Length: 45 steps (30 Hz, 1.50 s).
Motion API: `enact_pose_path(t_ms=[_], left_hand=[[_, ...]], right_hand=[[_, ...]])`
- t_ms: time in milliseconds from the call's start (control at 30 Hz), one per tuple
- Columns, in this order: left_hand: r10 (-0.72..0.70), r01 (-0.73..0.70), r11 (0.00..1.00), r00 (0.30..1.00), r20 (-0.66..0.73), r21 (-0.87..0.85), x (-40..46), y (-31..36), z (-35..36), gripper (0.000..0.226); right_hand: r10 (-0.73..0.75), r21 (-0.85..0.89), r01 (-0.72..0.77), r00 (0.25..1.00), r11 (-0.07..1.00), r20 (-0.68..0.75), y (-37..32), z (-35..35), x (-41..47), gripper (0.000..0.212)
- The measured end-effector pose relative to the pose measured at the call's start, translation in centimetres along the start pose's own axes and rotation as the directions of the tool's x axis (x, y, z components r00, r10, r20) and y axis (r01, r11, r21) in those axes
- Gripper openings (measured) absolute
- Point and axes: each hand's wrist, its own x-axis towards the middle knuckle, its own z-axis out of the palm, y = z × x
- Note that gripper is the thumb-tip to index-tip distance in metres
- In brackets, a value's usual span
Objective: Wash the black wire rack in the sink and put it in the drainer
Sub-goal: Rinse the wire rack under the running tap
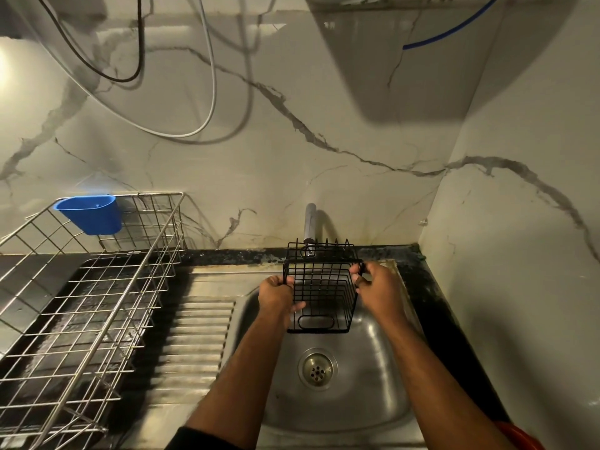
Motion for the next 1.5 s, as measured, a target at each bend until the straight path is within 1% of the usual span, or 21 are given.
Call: enact_pose_path(t_ms=[167, 367, 800, 867, 1033, 1133, 1200, 1400, 1500], left_hand=[[-0.019, 0.019, 1.000, 1.000, 0.014, -0.023, -0.2, 0.3, -0.1, 0.023], [-0.026, 0.028, 0.998, 0.999, 0.030, -0.065, -0.4, 0.4, -0.4, 0.016], [-0.057, 0.059, 0.995, 0.998, 0.028, -0.079, -0.2, 0.6, -0.2, 0.019], [-0.057, 0.059, 0.996, 0.998, 0.023, -0.070, -0.4, 0.8, -0.2, 0.019], [-0.050, 0.049, 0.998, 0.999, -0.022, -0.033, -0.5, 0.7, 0.0, 0.016], [-0.065, 0.065, 0.998, 0.997, -0.041, -0.013, -0.5, 0.7, 0.1, 0.025], [-0.068, 0.069, 0.998, 0.997, -0.040, 0.003, -0.4, 0.5, 0.1, 0.028], [-0.061, 0.061, 0.998, 0.998, -0.020, 0.020, -0.8, 0.6, 0.2, 0.025], [-0.038, 0.037, 0.998, 0.999, 0.006, 0.052, -1.1, 0.8, -0.1, 0.030]], right_hand=[[0.008, 0.012, -0.008, 1.000, 1.000, 0.002, 0.0, 0.2, 0.1, 0.012], [0.015, 0.018, -0.015, 1.000, 1.000, 0.006, 0.0, 0.4, 0.3, 0.014], [0.008, -0.001, -0.008, 1.000, 1.000, 0.013, -0.6, 0.3, 0.3, 0.013], [0.003, -0.018, -0.003, 1.000, 1.000, 0.001, -0.7, 0.3, 0.3, 0.013], [-0.045, -0.067, 0.042, 0.998, 0.997, -0.034, -1.1, 0.2, 0.1, 0.021], [-0.065, -0.076, 0.061, 0.997, 0.995, -0.046, -1.4, 0.0, -0.3, 0.023], [-0.075, -0.096, 0.070, 0.996, 0.993, -0.050, -1.6, -0.2, -0.4, 0.024], [-0.083, -0.146, 0.073, 0.995, 0.987, -0.061, -1.7, -0.7, -0.7, 0.025], [-0.081, -0.143, 0.072, 0.995, 0.987, -0.056, -1.7, -0.8, -0.9, 0.025]])
